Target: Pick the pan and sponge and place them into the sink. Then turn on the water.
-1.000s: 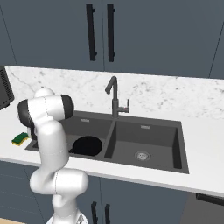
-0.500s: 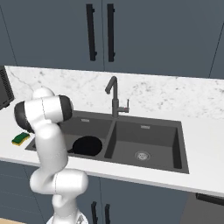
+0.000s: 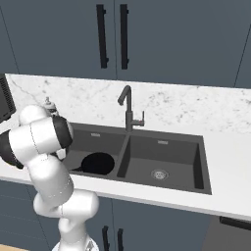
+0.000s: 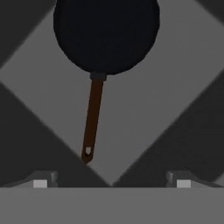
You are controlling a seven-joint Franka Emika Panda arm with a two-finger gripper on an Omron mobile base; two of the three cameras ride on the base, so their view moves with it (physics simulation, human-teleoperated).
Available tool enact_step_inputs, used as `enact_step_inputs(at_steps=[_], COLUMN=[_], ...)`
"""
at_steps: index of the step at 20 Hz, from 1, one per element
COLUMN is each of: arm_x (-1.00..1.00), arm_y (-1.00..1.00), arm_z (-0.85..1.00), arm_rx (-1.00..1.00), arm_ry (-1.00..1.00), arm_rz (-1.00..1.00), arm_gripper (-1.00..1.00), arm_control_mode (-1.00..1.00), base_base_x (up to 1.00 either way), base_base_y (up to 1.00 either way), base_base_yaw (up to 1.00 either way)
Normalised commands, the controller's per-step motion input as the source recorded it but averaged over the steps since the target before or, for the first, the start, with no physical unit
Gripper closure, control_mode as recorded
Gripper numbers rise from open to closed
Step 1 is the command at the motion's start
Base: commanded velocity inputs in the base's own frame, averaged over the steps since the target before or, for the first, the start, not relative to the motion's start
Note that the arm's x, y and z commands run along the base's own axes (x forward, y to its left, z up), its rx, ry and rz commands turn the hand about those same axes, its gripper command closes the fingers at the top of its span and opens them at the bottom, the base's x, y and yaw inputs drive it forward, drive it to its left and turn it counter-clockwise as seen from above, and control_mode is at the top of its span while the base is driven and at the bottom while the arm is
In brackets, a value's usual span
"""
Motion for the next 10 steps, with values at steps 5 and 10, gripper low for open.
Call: enact_step_inputs(at_steps=[5, 10], arm_x=[-0.42, -0.06], arm_y=[0.49, 0.38], arm_z=[0.56, 0.70], arm_rx=[0.00, 0.00], arm_ry=[0.00, 0.00], arm_rz=[0.24, 0.25], arm_gripper=[-1.00, -1.00], arm_control_mode=[-1.00, -1.00], base_base_x=[0.00, 0.00], base_base_y=[0.00, 0.00], base_base_yaw=[0.00, 0.00])
